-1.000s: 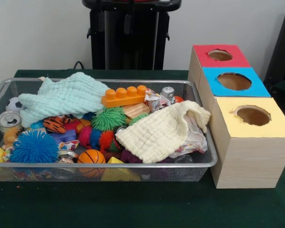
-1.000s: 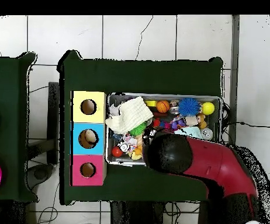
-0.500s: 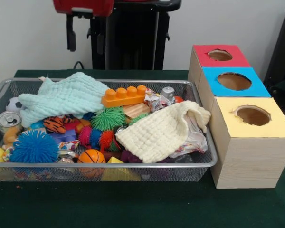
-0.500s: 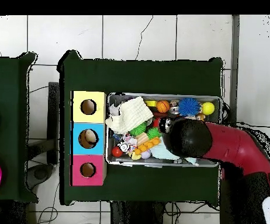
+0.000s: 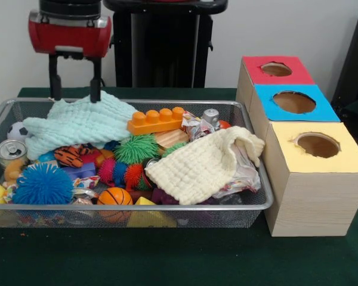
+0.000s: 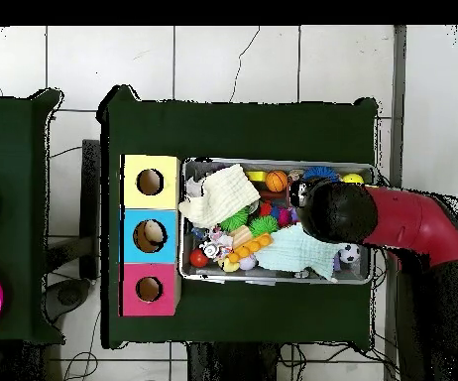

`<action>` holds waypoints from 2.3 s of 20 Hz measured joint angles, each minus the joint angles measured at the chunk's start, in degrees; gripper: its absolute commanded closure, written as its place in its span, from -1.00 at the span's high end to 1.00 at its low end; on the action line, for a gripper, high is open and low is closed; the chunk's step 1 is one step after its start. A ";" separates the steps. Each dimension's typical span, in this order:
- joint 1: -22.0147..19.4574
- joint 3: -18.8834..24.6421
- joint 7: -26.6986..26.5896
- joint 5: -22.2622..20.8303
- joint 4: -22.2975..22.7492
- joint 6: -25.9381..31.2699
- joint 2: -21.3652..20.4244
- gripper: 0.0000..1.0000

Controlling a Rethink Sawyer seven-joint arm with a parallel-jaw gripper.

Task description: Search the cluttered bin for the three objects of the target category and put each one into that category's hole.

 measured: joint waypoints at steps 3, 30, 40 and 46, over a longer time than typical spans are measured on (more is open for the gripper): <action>-1.60 1.73 -0.58 -2.78 -3.14 0.00 2.62 1.00; -10.67 8.41 -6.89 -14.73 -10.45 -4.27 13.38 1.00; -10.15 9.80 -6.89 -14.88 -9.39 -4.88 13.20 1.00; -11.08 10.31 -6.89 -14.89 -8.26 -6.17 13.43 1.00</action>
